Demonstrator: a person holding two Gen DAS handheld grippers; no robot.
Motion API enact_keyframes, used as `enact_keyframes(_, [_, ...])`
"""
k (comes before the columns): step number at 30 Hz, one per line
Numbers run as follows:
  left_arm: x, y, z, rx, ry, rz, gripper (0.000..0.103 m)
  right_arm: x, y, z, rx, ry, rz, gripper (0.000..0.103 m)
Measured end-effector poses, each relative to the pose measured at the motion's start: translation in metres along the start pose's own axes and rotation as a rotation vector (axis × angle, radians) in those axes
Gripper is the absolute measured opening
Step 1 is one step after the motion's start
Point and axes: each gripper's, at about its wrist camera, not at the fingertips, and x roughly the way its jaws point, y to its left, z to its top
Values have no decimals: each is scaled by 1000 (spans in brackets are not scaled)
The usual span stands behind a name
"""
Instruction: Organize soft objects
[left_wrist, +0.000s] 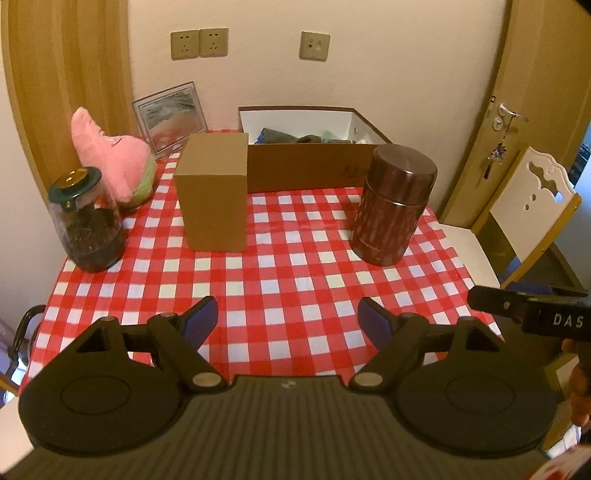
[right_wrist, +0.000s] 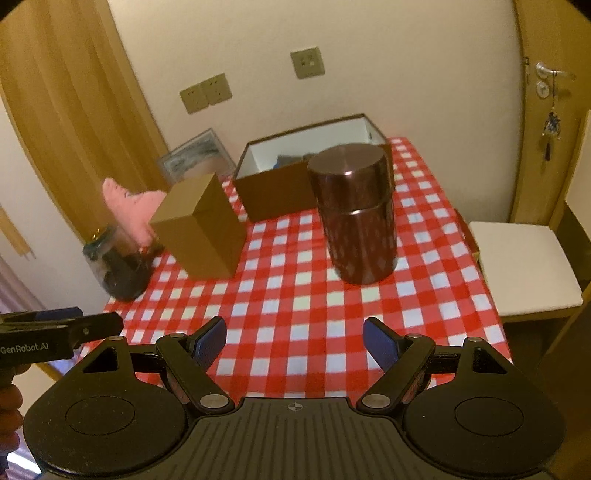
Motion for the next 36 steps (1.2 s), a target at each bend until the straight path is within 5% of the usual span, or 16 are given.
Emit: enact_keyframes(36, [-49,-31,-60,21,52,10,81,-40,19,-53,-41,86,8,81])
